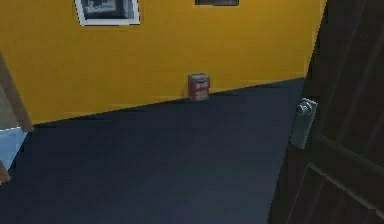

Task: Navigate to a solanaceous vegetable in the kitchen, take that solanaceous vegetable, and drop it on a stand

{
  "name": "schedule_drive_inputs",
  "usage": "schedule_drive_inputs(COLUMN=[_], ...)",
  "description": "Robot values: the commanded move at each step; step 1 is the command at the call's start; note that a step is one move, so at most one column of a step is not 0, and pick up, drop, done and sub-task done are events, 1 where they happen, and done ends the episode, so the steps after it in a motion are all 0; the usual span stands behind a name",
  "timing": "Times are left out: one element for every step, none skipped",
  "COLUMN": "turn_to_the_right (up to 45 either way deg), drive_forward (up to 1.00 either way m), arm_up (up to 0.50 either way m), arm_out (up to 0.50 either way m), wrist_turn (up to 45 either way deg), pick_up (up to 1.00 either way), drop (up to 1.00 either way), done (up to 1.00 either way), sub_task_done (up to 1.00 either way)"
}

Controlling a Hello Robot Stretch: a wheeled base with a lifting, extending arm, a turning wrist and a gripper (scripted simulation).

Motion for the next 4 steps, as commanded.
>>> schedule_drive_inputs(turn_to_the_right=[0.0,18.0,0.0,45.0], drive_forward=[0.90,0.00,0.40,0.00], arm_up=[0.00,0.00,0.00,0.00], arm_out=[0.00,0.00,0.00,0.00], wrist_turn=[0.0,0.0,0.0,0.0], pick_up=[0.00,0.00,0.00,0.00], drop=[0.00,0.00,0.00,0.00], done=[0.00,0.00,0.00,0.00], sub_task_done=[0.00,0.00,0.00,0.00])
